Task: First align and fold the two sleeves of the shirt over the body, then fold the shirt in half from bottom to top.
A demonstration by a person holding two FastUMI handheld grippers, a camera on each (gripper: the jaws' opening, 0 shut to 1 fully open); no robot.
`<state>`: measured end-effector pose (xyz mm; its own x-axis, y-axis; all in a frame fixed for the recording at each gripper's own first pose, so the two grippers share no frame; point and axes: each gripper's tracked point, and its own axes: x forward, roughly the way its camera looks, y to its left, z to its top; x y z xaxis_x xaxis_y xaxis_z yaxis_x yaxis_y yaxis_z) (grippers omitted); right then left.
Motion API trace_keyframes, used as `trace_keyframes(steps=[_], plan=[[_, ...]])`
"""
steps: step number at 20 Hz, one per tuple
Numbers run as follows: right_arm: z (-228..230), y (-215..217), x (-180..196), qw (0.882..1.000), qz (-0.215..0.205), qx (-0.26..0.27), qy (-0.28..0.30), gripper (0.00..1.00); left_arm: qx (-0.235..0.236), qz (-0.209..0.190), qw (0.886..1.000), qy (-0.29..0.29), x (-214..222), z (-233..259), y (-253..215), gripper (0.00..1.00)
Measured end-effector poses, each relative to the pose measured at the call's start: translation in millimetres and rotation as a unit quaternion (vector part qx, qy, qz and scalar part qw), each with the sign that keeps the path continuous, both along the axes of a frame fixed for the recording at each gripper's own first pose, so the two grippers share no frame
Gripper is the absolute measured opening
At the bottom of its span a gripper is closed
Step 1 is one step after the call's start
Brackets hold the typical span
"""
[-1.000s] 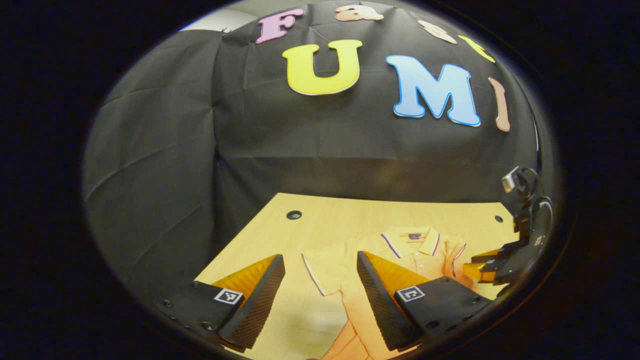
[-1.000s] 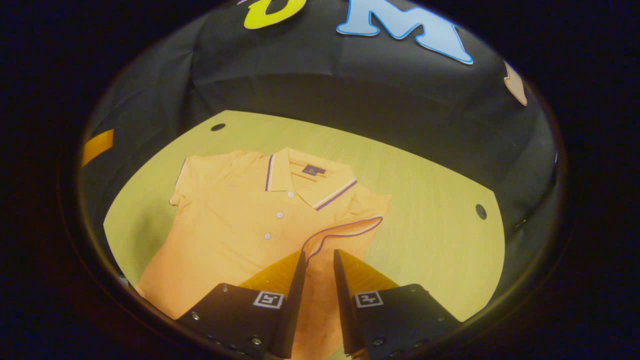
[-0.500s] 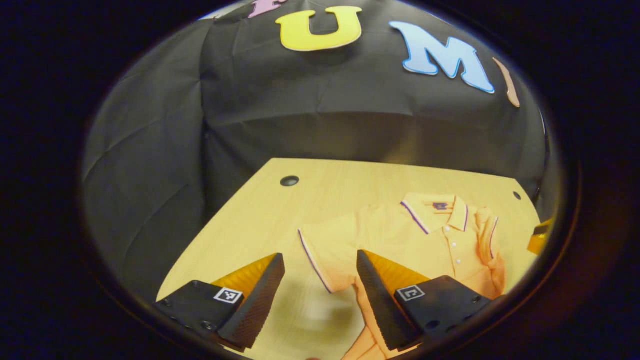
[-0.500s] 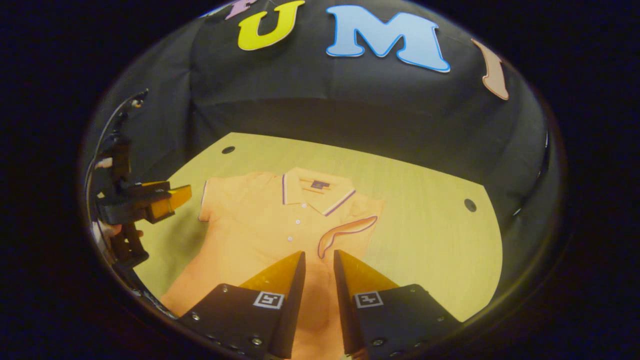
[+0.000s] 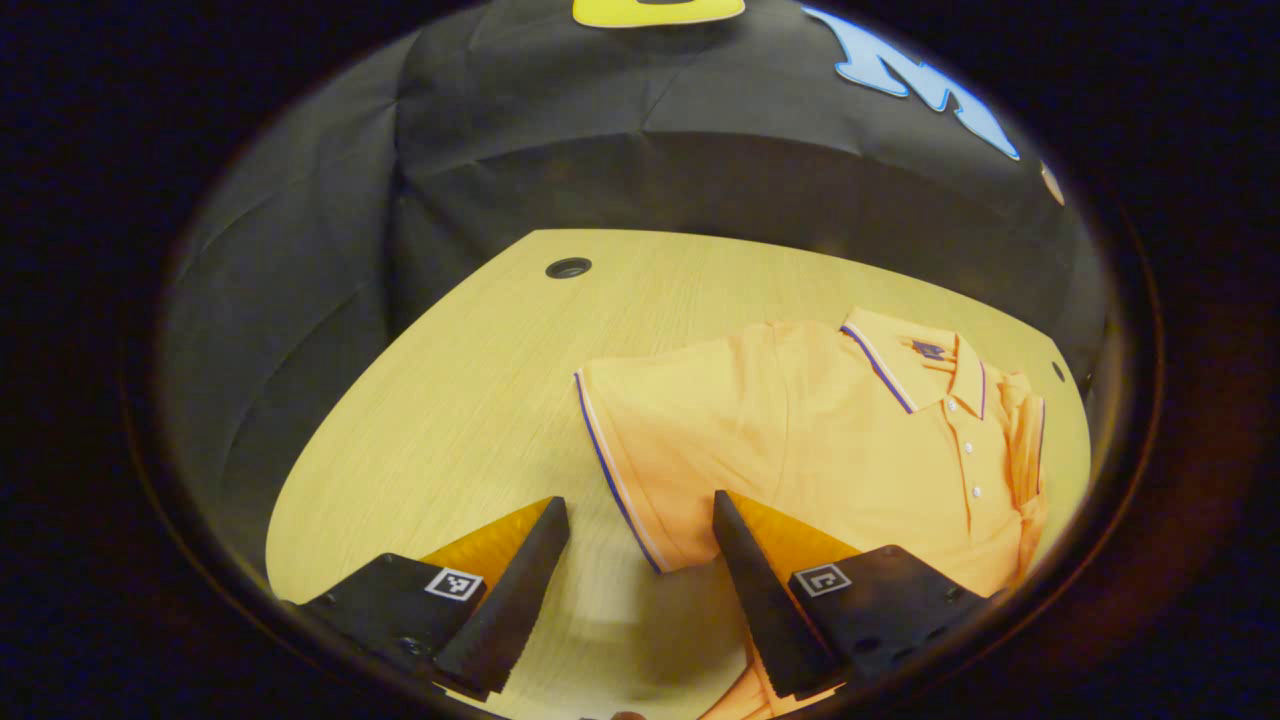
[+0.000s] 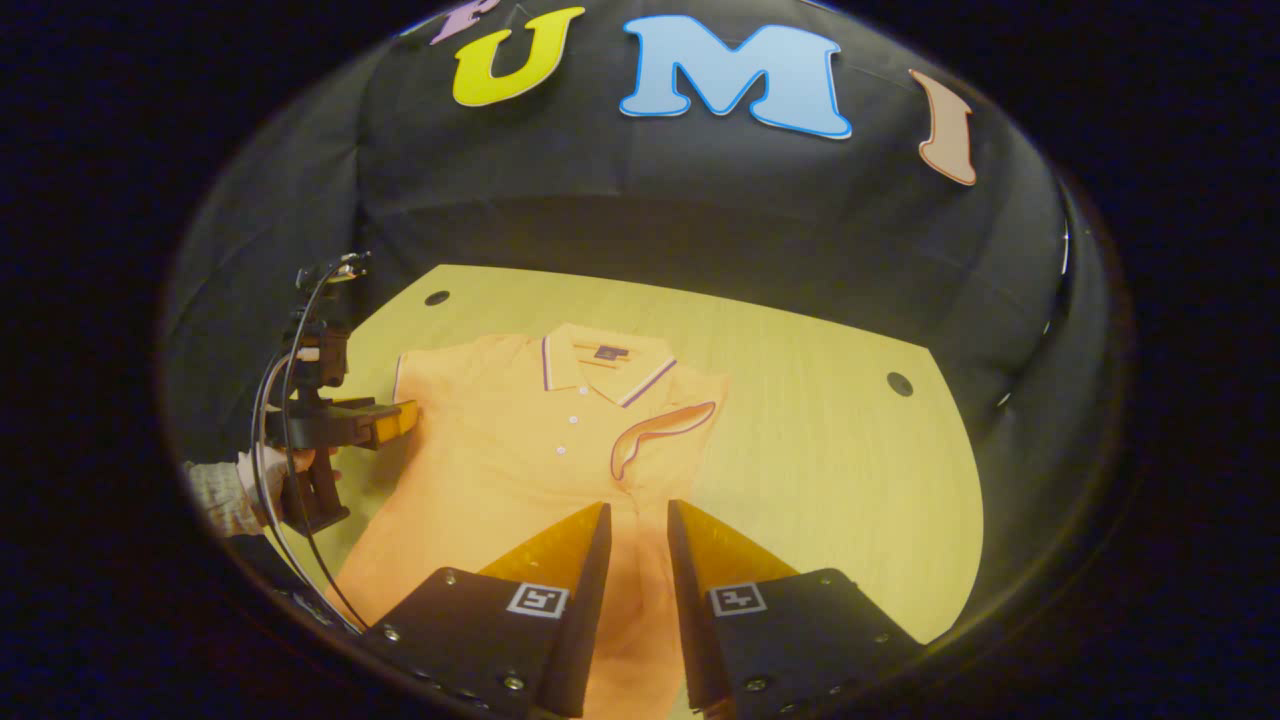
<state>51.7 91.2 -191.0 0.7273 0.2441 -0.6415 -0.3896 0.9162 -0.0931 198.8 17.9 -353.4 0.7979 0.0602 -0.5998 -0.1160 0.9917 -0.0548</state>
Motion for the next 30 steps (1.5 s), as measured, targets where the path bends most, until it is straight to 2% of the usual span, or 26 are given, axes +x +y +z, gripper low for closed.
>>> trace_keyframes(steps=[5,8,12,14,16,19,23,26,30], plan=[[1,-10,-3,1.0,-0.016,-0.001,0.001,0.37,-0.009,0.01,1.0,-0.002,-1,-2,2,0.96],[-1,-11,-3,1.0,-0.019,0.001,0.004,0.37,-0.009,0.009,1.0,-0.007,4,-3,-5,0.83],[-4,-10,-8,1.0,-0.018,0.005,0.008,0.37,-0.014,-0.005,1.0,-0.011,9,0,-16,0.36],[-6,-10,-9,1.0,-0.018,0.004,0.008,0.37,-0.018,-0.01,1.0,-0.011,11,1,-18,0.28],[-6,-9,-9,1.0,-0.017,0.004,0.008,0.37,-0.023,-0.006,1.0,-0.005,10,1,-18,0.13],[-5,-12,-9,1.0,-0.021,0.008,0.006,0.37,-0.008,-0.009,1.0,0.001,11,3,-18,0.13],[-4,-17,-9,0.999,-0.029,0.011,0.006,0.37,0.013,-0.03,0.999,-0.022,16,25,-30,0.13],[-7,-19,-9,0.999,-0.033,0.014,0.01,0.37,0.024,-0.074,0.996,-0.049,21,52,-60,0.13],[-10,-19,-12,0.999,-0.039,0.022,0.016,0.37,0.04,-0.146,0.986,-0.074,22,78,-116,0.13]])
